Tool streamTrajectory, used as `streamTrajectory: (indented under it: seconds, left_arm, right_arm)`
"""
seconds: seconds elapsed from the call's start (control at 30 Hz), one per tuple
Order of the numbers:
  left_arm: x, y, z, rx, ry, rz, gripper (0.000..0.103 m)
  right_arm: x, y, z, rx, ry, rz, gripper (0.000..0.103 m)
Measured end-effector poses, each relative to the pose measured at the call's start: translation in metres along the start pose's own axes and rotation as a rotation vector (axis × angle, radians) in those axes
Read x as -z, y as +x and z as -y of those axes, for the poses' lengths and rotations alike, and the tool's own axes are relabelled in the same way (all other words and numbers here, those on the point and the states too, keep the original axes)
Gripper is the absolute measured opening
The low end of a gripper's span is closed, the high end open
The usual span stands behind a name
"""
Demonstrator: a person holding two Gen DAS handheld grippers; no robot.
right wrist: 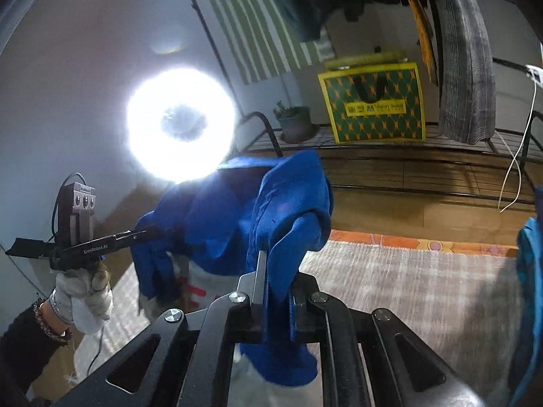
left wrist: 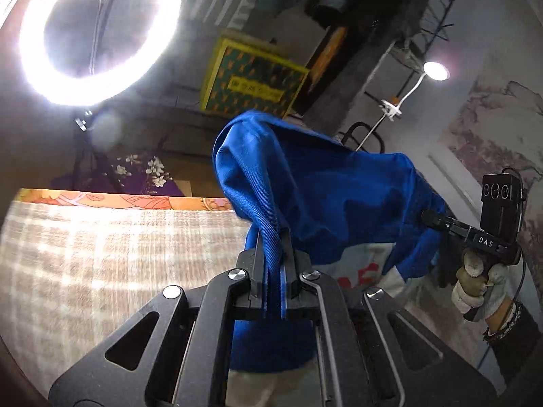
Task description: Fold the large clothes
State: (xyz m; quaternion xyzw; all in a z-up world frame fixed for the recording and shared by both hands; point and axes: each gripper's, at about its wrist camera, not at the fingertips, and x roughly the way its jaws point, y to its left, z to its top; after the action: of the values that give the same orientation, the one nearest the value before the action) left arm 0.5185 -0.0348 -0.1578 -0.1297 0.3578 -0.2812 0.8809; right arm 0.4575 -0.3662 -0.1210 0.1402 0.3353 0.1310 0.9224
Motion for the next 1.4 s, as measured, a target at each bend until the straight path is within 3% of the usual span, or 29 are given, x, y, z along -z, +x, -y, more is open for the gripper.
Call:
streamTrajectory:
  seconds: [0.33,0.63,0.73,0.77,0.9,1.1,1.2,1.27,1.4]
  left_arm:
    - [0.056,-0.092,0.056,-0.009,0.082,0.017,0.001]
    - [0.149,-0.133,0.075,-0.081,0.158,-0.089,0.002]
    - [0.180,-0.148,0.085,-0.108,0.226,-0.162,0.002]
    - [0.188,-0.155,0.088,-0.114,0.242,-0.174,0.002]
    - [0.219,-0.205,0.097,-0.096,0.284,-0.195,0.002]
    - [0.230,-0.288,0.106,-0.080,0.221,-0.110,0.003]
    - [0.227,-0.316,0.109,-0.045,0.142,-0.074,0.015]
    - [0.220,-0.333,0.116,-0.022,0.109,-0.043,0.028]
    - [0.206,-0.374,0.138,0.022,0.081,0.014,0.029]
  right_arm:
    - [0.061,-0.096,-0.074,-0.015,-0.046,-0.036,0.005]
    - [0.142,-0.129,-0.112,-0.007,-0.085,-0.146,0.005]
    - [0.161,-0.143,-0.113,0.010,-0.072,-0.166,0.014]
    - [0.165,-0.151,-0.112,0.016,-0.064,-0.166,0.021]
    - [0.177,-0.207,-0.113,0.011,-0.047,-0.090,0.031]
    - [0.182,-0.312,-0.129,-0.021,-0.039,0.094,0.035]
    - [0.185,-0.348,-0.142,-0.037,-0.033,0.137,0.041]
    - [0.185,-0.363,-0.153,-0.044,-0.039,0.152,0.045]
    - [0.191,-0.401,-0.174,-0.039,-0.070,0.183,0.045]
